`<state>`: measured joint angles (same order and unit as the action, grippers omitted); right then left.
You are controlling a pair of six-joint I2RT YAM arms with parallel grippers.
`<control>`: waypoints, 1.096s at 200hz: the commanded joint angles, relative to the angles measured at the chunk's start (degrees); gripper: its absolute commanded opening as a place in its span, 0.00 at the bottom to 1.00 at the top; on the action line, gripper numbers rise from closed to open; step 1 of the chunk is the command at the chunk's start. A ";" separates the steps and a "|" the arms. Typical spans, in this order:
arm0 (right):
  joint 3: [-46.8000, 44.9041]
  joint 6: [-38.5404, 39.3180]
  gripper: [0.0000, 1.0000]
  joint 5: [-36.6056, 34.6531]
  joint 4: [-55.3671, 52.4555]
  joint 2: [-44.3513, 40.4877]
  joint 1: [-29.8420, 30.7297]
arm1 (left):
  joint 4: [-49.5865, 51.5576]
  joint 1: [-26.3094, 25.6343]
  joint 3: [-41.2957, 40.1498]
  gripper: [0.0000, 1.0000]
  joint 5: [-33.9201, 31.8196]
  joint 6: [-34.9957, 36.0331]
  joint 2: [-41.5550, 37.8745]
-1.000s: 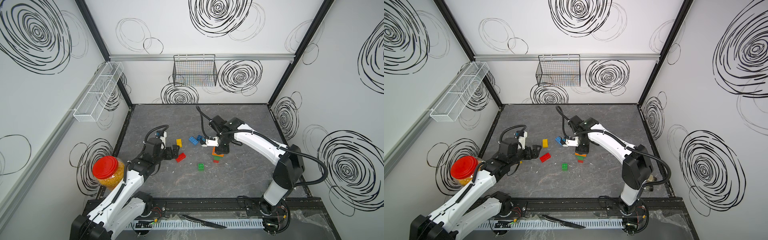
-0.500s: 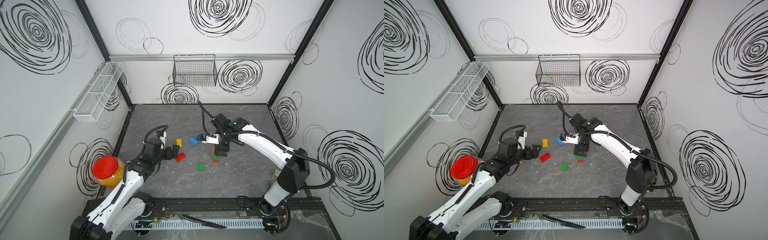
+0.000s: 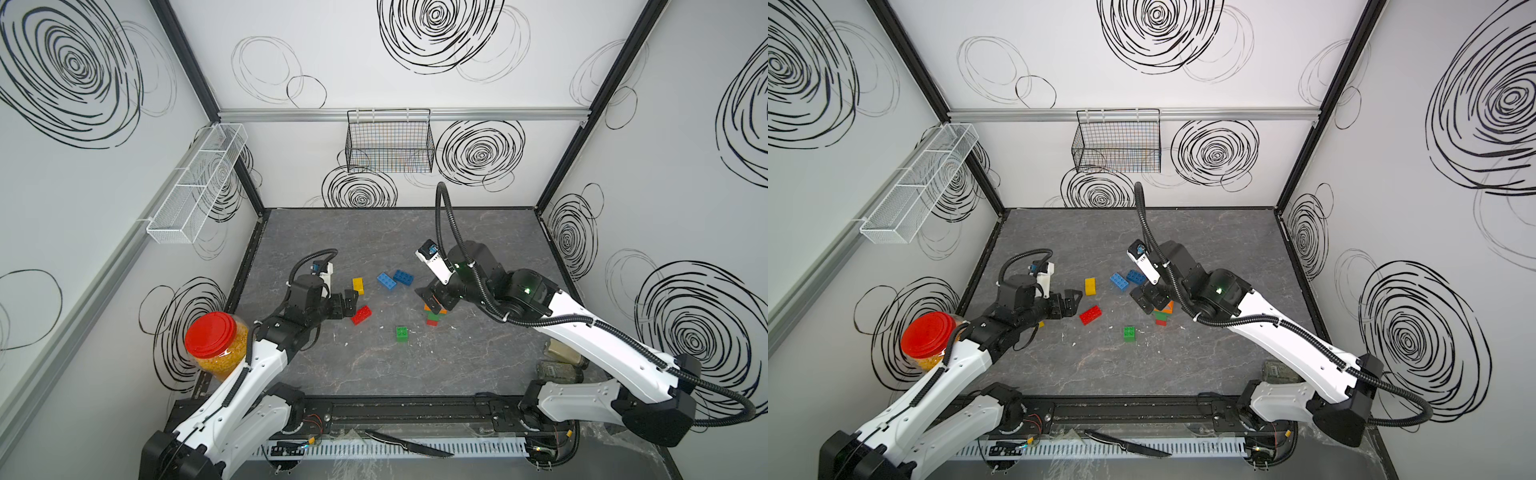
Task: Assemble an ice cream with lego
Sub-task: Assemble the lego brick with the lego brick, then adjust the lego brick at the center of the board.
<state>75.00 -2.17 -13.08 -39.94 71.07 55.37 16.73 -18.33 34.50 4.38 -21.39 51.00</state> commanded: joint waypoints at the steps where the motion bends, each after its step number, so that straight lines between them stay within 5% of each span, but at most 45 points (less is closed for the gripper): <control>1: -3.64 -18.50 1.00 -10.74 4.62 -0.56 4.05 | 0.34 -0.22 1.89 0.99 -0.66 0.71 -0.32; 26: -5.49 -26.69 1.00 -25.30 6.19 0.68 13.71 | 0.93 -0.31 1.81 0.99 -1.35 0.34 -0.92; 62: -9.39 -42.97 1.00 -34.88 4.50 0.59 19.04 | 0.28 -0.31 1.71 0.99 -1.31 -0.03 -1.10; 128: -25.87 -52.76 1.00 -35.61 17.35 -7.26 18.98 | 0.41 -0.05 1.99 0.99 -0.49 -0.03 -1.11; 174: -25.28 -51.92 1.00 -31.14 18.96 -4.40 14.68 | 0.65 -0.04 1.65 0.99 -0.69 -0.58 -2.50; 219: -24.74 -54.16 0.99 -34.82 16.59 -1.02 14.06 | 0.88 0.07 1.25 0.99 -0.72 -1.01 -3.62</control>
<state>49.01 -54.17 -45.15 -22.87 68.69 69.56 17.15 -18.37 34.50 3.77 -21.69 48.49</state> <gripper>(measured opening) 0.992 0.992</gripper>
